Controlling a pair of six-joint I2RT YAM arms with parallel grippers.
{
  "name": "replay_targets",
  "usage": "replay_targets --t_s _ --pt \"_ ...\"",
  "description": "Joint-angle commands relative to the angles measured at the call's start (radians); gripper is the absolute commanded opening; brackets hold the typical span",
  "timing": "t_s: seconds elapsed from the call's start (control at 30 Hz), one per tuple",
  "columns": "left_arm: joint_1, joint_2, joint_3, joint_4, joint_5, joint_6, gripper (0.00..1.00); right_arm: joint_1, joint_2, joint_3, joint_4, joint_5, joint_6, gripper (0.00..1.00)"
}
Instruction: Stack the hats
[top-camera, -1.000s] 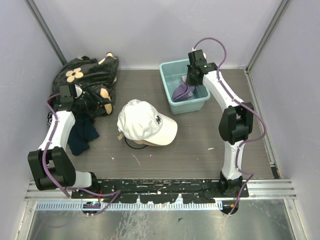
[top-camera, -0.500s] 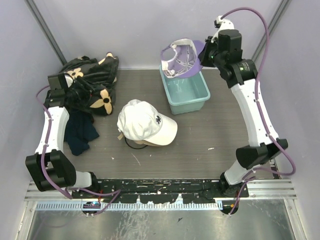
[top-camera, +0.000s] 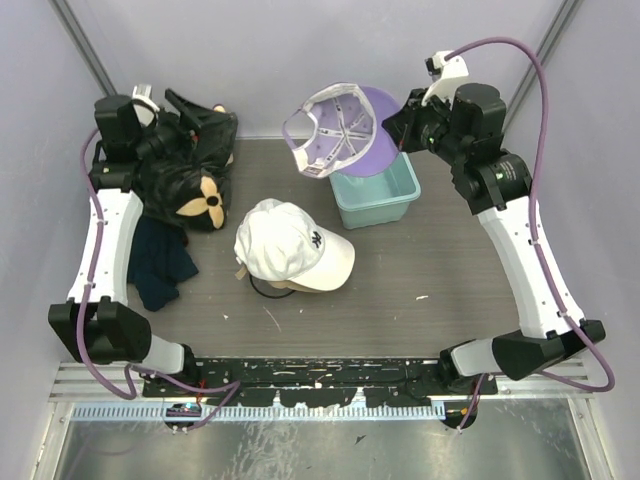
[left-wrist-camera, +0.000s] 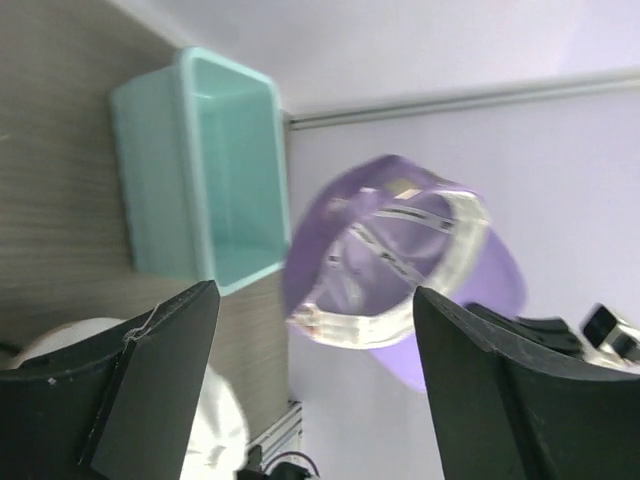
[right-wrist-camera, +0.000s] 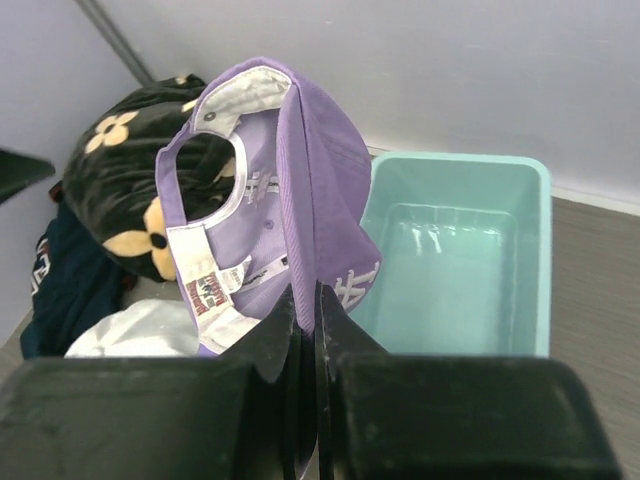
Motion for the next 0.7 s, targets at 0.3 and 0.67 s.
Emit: replay_targets --t_s 0.3,0.67 --pt "-0.143 -0.023 0.194 0.130 0.097 -0.486 0.87 0.252 -0.119 -0.148 0.287 0.288 -0.362 0.01" --pt "-0.289 -0.032 0.295 0.047 0.019 -0.632 0.87 0.418 -0.108 -0.226 0.486 0.601 -0.549 0.01"
